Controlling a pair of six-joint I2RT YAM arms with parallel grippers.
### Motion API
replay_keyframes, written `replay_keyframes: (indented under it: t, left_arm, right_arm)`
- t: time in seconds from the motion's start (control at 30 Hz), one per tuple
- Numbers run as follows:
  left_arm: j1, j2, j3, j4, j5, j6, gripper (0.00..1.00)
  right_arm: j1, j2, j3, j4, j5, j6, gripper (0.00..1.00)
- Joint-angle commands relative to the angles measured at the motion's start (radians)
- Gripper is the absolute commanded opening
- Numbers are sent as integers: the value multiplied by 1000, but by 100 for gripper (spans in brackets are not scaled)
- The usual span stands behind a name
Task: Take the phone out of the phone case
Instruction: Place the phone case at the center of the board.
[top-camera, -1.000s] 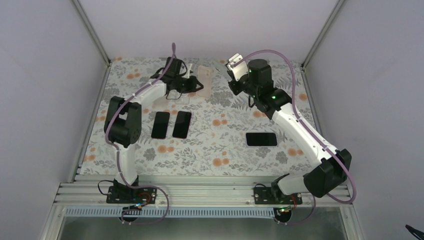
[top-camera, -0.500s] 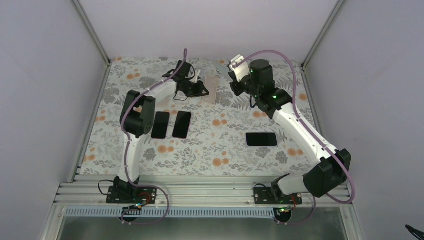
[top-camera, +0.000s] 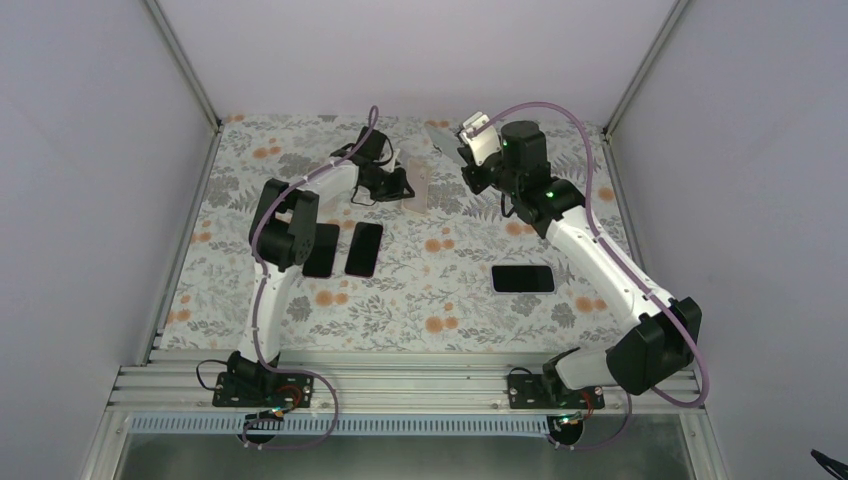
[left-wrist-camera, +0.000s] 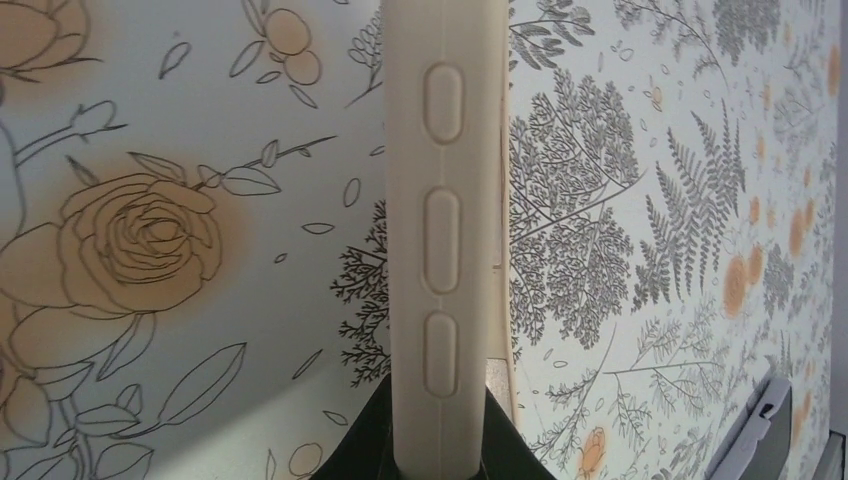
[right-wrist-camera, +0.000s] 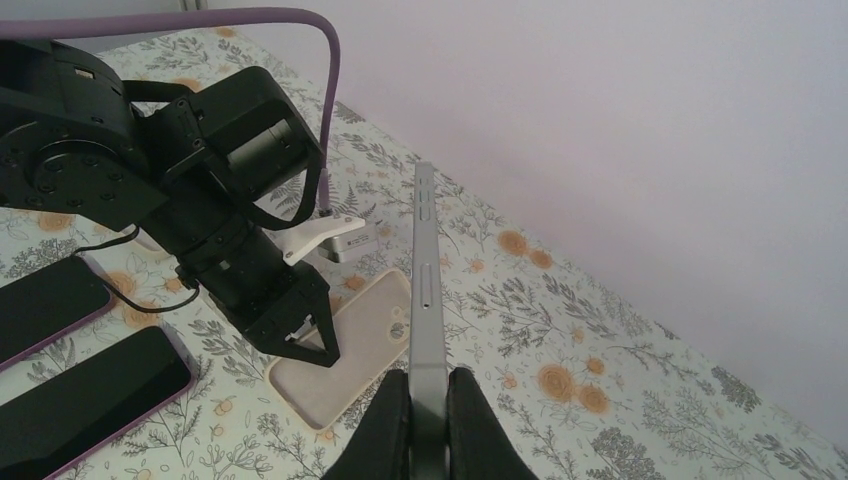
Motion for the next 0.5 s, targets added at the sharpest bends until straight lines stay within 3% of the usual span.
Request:
replay_keyframes:
  t: [0.0, 0.2, 0.33, 0.4, 0.47]
  left_arm:
    - [1, 22, 19, -29, -123, -32, 3]
    - [-8, 23, 32, -63, -224, -40, 7]
    - [-16, 16, 37, -78, -271, -41, 17]
    - [-21, 8, 34, -79, -295, -40, 29]
    - [-26, -5, 31, -82, -311, -41, 33]
  right_arm:
    - [-10, -14, 3, 59, -23, 21, 4]
    - [-11, -8, 5, 56, -31, 19, 4]
    - [-11, -6, 6, 55, -34, 18, 4]
    - [-11, -7, 6, 54, -35, 17, 4]
    - [-11, -7, 8, 52, -38, 16, 4]
